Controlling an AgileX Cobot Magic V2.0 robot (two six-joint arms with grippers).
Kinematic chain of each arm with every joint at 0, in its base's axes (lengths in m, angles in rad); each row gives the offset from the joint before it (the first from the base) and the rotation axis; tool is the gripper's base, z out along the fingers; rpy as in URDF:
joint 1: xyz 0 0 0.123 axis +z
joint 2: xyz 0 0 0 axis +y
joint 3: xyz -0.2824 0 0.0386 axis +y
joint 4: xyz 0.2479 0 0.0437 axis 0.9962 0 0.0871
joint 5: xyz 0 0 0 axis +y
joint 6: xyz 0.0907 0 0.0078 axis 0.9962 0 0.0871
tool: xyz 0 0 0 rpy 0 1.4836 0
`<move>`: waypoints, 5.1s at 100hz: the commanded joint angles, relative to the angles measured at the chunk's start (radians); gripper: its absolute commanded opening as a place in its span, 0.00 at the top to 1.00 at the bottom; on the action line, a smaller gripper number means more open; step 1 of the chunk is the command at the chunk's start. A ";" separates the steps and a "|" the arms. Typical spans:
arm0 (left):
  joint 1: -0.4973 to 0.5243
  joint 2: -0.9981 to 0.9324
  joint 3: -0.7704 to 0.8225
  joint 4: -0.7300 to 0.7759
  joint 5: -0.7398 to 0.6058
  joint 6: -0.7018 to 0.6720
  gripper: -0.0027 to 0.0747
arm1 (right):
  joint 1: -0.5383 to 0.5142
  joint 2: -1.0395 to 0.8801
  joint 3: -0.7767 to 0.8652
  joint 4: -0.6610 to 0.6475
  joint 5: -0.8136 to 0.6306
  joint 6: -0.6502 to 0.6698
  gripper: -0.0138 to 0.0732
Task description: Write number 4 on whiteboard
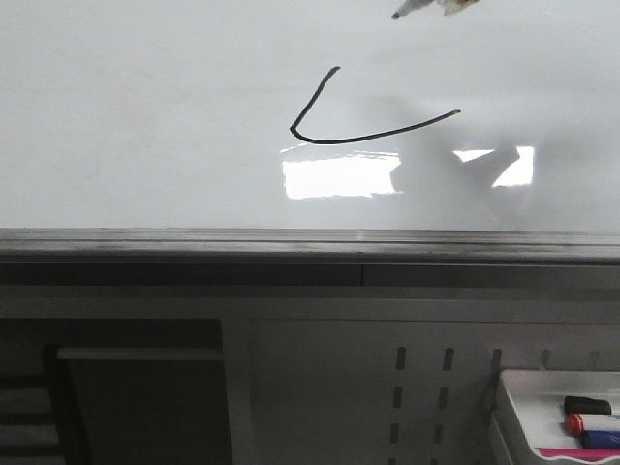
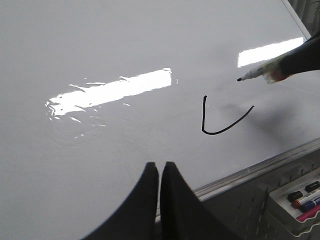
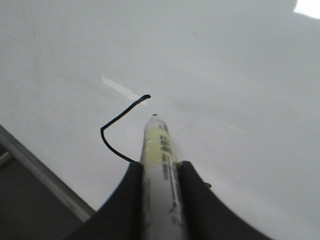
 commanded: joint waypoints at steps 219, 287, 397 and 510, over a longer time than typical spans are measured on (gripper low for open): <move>-0.155 0.404 -0.196 -0.247 0.379 0.577 0.49 | 0.485 -0.143 0.086 0.013 0.099 -0.379 0.89; -0.367 0.880 -0.445 -0.207 0.375 0.577 0.50 | 0.552 -0.143 0.086 0.021 0.099 -0.379 0.89; -0.367 0.893 -0.445 -0.253 0.330 0.577 0.99 | 0.550 -0.143 0.086 0.038 0.132 -0.379 0.78; -0.361 1.122 -0.373 -0.706 -0.505 0.307 0.99 | 0.187 -0.394 0.099 0.044 0.058 -0.267 0.92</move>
